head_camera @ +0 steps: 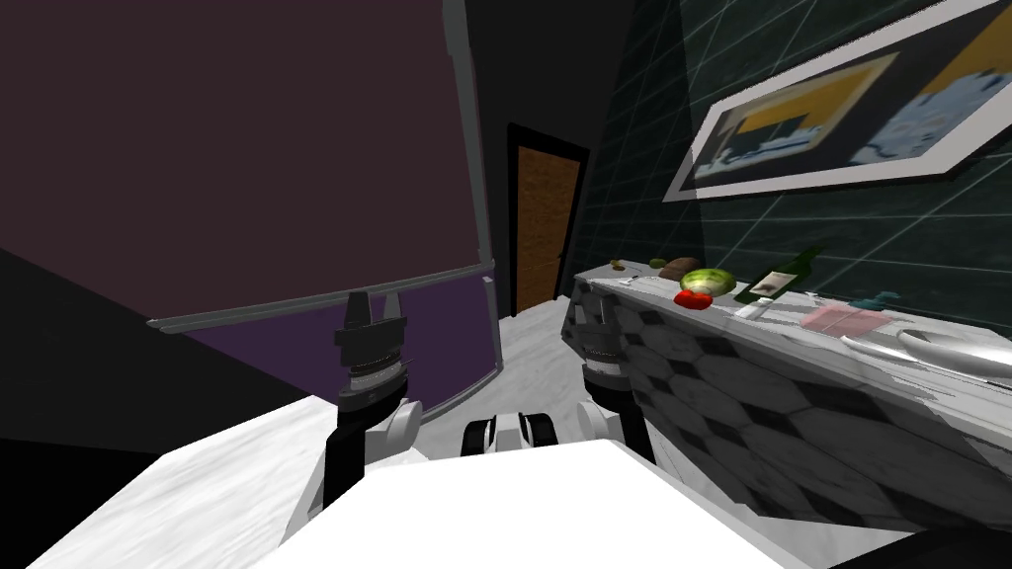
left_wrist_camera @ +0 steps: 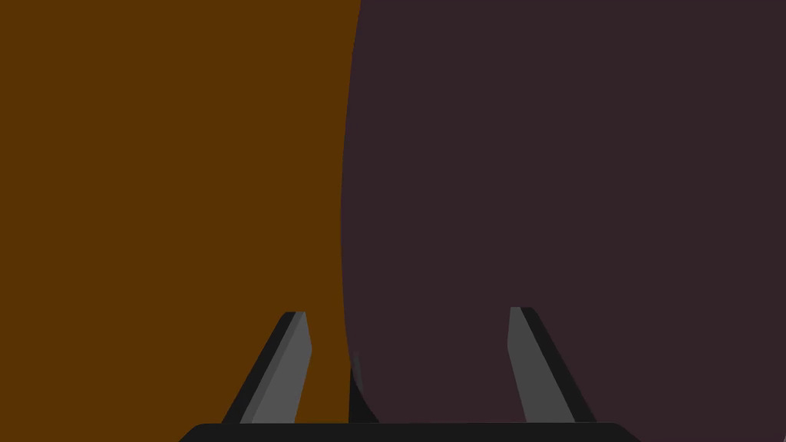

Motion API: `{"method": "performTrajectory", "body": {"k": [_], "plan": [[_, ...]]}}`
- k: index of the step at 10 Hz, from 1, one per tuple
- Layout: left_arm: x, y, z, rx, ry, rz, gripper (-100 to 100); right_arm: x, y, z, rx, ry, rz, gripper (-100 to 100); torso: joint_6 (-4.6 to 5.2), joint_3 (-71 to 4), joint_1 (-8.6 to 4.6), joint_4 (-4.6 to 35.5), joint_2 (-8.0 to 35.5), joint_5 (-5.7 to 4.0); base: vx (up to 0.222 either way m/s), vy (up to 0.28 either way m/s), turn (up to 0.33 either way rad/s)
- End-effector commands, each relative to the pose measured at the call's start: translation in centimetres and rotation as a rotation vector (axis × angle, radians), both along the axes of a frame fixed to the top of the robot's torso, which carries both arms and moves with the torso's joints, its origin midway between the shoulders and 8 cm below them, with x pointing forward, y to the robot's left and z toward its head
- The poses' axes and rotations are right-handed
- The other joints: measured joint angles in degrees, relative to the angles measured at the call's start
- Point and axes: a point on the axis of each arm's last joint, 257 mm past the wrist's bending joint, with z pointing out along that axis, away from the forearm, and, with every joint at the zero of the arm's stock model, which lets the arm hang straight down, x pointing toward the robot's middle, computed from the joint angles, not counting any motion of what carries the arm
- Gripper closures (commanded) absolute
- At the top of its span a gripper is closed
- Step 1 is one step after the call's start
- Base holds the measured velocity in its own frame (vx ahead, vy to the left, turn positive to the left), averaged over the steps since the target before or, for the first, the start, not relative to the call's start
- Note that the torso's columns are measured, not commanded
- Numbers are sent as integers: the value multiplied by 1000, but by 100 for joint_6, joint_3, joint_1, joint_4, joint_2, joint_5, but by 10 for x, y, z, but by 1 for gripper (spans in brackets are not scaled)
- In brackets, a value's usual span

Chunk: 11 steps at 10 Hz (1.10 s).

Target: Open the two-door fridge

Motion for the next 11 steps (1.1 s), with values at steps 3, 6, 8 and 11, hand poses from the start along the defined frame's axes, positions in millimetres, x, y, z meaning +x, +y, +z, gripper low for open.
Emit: {"method": "performTrajectory", "body": {"k": [3, 6, 8, 11], "plan": [[19, -13, -7, 77, 42, -42, -100, 0, 0, 0, 0, 1, 0, 0, 1, -1349, 7, 670, 676, 2, -21, 21, -57], [49, -21, -16, 131, 97, -65, -100, 0, 0, 0, 0, 1, 0, 0, 0, -1381, 2, 692, 694, 1, -57, 47, -110], [74, -24, -26, 163, 150, -68, -100, 0, 0, 0, 0, 1, 0, 0, 1, -1380, -1, 693, 697, 0, -99, 51, -154], [101, -27, -31, 196, 195, -66, -100, 0, 0, 0, 0, 1, 0, 0, 1, -1392, -1, 688, 677, 0, -73, 51, -118]]}}
